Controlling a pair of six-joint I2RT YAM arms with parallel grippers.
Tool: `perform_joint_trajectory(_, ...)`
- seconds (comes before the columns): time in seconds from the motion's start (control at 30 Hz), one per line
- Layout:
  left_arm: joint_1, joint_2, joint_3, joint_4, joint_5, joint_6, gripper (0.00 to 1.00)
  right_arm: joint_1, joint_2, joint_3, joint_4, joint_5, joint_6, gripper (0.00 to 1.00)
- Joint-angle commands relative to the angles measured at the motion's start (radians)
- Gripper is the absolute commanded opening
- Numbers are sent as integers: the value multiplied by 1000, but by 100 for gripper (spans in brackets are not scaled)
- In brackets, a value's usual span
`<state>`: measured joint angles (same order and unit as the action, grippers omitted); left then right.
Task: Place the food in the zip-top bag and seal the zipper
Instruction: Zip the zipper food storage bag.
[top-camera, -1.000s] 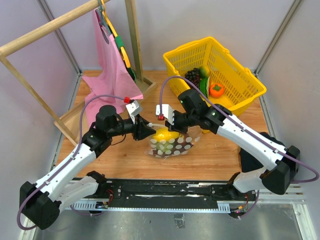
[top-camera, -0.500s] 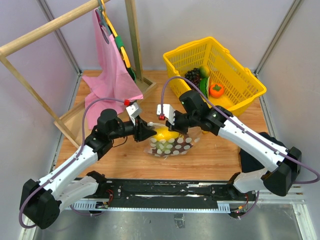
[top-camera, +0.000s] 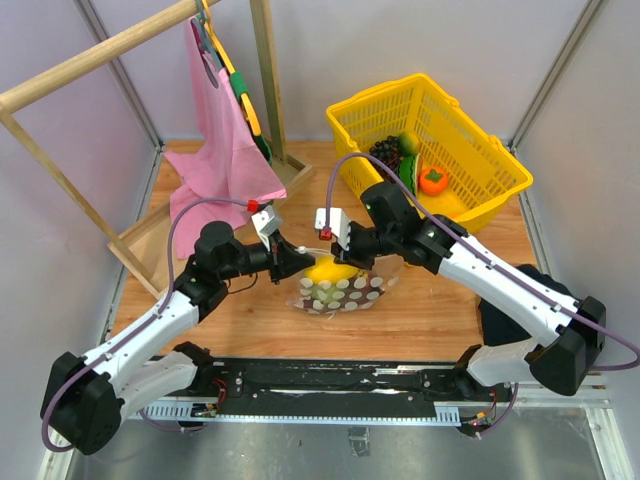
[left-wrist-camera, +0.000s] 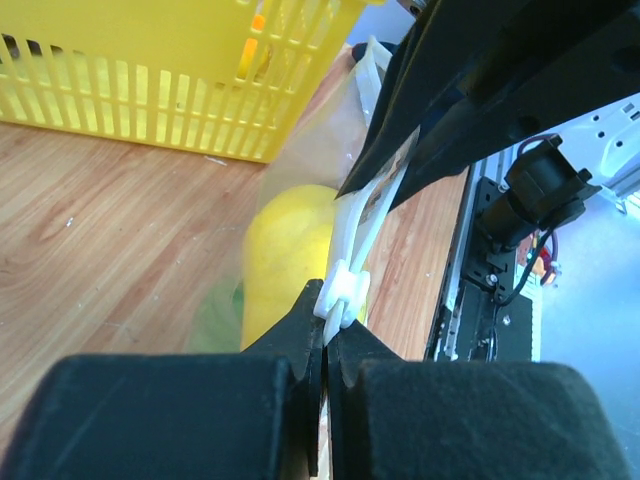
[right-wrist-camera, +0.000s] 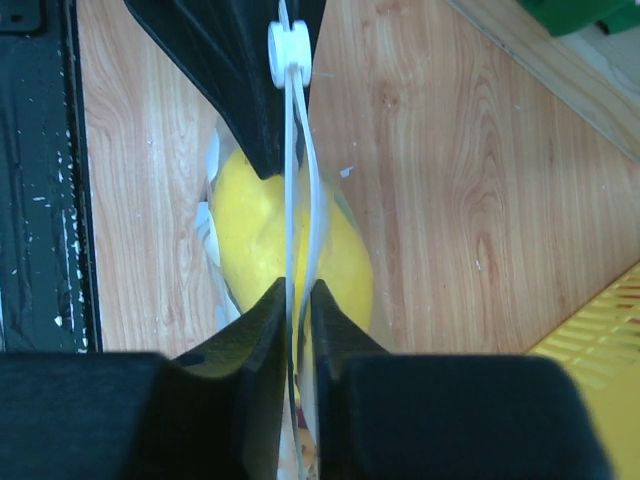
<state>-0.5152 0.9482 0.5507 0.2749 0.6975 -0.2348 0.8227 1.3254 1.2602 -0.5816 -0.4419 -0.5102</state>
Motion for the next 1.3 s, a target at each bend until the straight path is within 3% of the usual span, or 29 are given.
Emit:
perform_joint_trajectory(0.0, 6, -27, 33, -28, 23, 46, 0, -6, -11, 43, 46, -87, 32, 21)
perform_joint_trajectory(0.23, 6, -38, 134, -239, 15, 182, 0, -4, 7, 92, 63, -152, 61, 49)
perform_joint_trajectory(0.3, 6, -39, 142, -250, 23, 194, 0, -1, 2, 83, 114, -172, 83, 51)
perform_joint_trajectory(0.57, 6, -38, 128, -225, 47, 187, 0, 20, -5, 21, 357, -227, 133, 41)
perform_joint_trajectory(1.03, 6, -55, 121, -227, 46, 184, 0, 43, 91, 54, 369, -310, 171, 37)
perform_joint_trajectory(1.13, 6, -57, 120, -226, 46, 185, 0, 44, 99, 54, 369, -317, 173, 32)
perform_joint_trajectory(1.27, 6, -58, 120, -227, 38, 184, 0, 43, 111, 59, 354, -312, 169, 17)
